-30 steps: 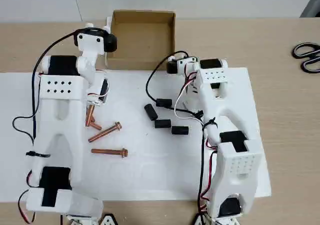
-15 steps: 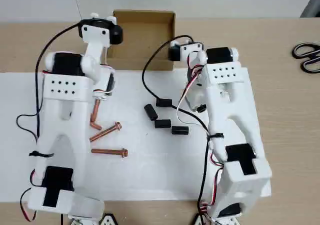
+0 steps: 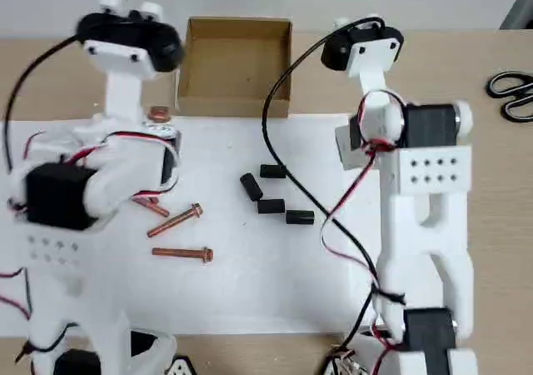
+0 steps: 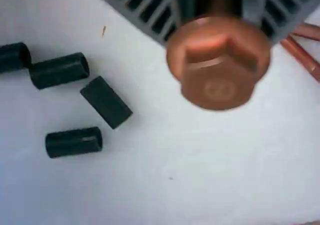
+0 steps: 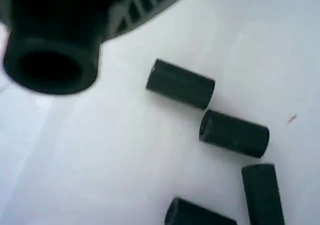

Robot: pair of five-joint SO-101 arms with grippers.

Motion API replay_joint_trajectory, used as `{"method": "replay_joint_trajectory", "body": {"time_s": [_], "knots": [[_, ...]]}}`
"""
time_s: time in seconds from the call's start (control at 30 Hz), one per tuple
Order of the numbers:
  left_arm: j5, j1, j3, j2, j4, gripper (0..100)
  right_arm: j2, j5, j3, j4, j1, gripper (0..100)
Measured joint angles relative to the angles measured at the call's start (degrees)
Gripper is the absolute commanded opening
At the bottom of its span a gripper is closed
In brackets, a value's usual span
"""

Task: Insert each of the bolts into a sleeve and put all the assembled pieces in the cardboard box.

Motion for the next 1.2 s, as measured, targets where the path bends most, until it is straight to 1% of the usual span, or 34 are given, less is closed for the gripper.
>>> {"method": "replay_joint_trajectory", "body": {"time_s": [0.07, 0.13, 0.23, 0.33, 0.4, 0.5, 0.7, 0.83, 0.93, 1.1, 1.2], "knots": [[2.3, -0.3, 0.0, -2.3, 0.0, 0, -2.8, -0.4, 2.3, 0.0, 0.0, 0.4], [4.2, -0.3, 0.0, -5.5, 0.0, 0, -6.7, -2.5, 4.2, 0.0, -0.7, 0.4], [6.1, -0.3, 0.0, -10.4, 0.0, 0, -13.7, -8.5, 8.1, 0.0, -2.9, 0.4], [9.5, -0.3, 1.8, -14.0, 0.0, 0, -20.0, -15.5, 13.9, -0.8, -6.7, 0.4], [13.0, -0.3, 3.6, -15.8, 0.0, 0, -23.5, -18.3, 18.8, -3.2, -9.3, 0.4], [16.8, -0.3, 7.1, -18.8, -0.1, 0, -28.1, -20.4, 26.8, -8.2, -13.1, 0.4], [22.2, -0.3, 14.4, -25.3, -2.6, 0, -38.8, -21.5, 41.3, -20.1, -19.9, 0.4], [24.4, -0.3, 20.7, -31.9, -6.5, 0, -45.9, -21.5, 49.2, -25.1, -23.3, 0.4], [24.8, -0.3, 28.0, -37.6, -11.1, 0, -49.8, -21.5, 53.5, -27.2, -25.2, 0.4], [24.9, -0.3, 41.1, -48.1, -21.3, 0, -54.2, -21.0, 57.1, -28.3, -30.1, 0.4], [25.0, -0.3, 49.0, -55.0, -27.7, 0, -56.6, -20.9, 59.1, -30.9, -32.2, 0.4]]}}
